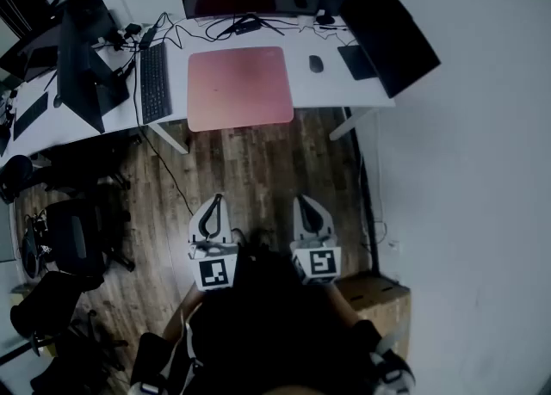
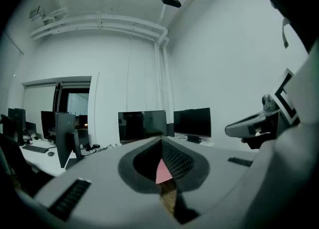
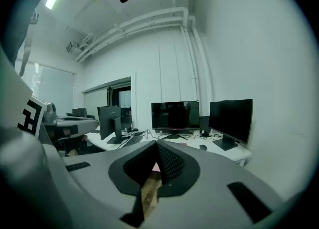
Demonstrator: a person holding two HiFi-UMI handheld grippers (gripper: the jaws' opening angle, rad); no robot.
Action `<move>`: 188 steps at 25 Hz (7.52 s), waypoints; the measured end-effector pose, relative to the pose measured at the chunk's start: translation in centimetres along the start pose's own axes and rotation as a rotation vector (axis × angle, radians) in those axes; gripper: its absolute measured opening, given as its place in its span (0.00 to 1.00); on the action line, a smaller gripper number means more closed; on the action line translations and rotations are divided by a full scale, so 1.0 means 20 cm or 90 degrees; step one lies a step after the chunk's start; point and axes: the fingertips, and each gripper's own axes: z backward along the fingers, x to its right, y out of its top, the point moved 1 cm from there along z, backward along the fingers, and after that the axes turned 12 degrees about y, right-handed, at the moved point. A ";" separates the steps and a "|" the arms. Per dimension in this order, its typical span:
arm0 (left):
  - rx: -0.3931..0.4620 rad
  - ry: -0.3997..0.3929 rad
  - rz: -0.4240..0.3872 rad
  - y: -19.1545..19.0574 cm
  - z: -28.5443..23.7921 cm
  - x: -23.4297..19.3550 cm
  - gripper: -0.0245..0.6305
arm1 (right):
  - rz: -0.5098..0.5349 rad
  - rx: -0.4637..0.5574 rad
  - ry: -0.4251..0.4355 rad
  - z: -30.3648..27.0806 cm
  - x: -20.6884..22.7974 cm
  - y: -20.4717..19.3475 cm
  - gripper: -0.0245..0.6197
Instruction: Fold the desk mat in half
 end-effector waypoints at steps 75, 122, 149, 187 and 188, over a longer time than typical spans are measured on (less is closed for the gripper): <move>-0.143 0.103 0.025 -0.34 -1.11 0.10 0.39 | 0.394 -0.322 0.150 -1.44 1.00 -0.79 0.38; -0.184 0.049 -0.066 -0.65 -1.32 0.00 0.39 | 0.713 -0.445 0.180 -1.89 1.04 -1.24 0.07; -0.413 -0.120 -0.407 -1.69 -1.67 -0.16 0.41 | 0.508 -0.526 0.296 -1.92 1.03 -1.02 0.07; -0.281 -0.174 -0.459 -1.08 -2.20 -0.49 0.07 | 0.359 -0.428 0.155 -2.17 1.16 -0.44 0.07; -0.277 -0.172 -0.460 -1.06 -2.22 -0.49 0.07 | 0.358 -0.425 0.151 -2.19 1.16 -0.43 0.07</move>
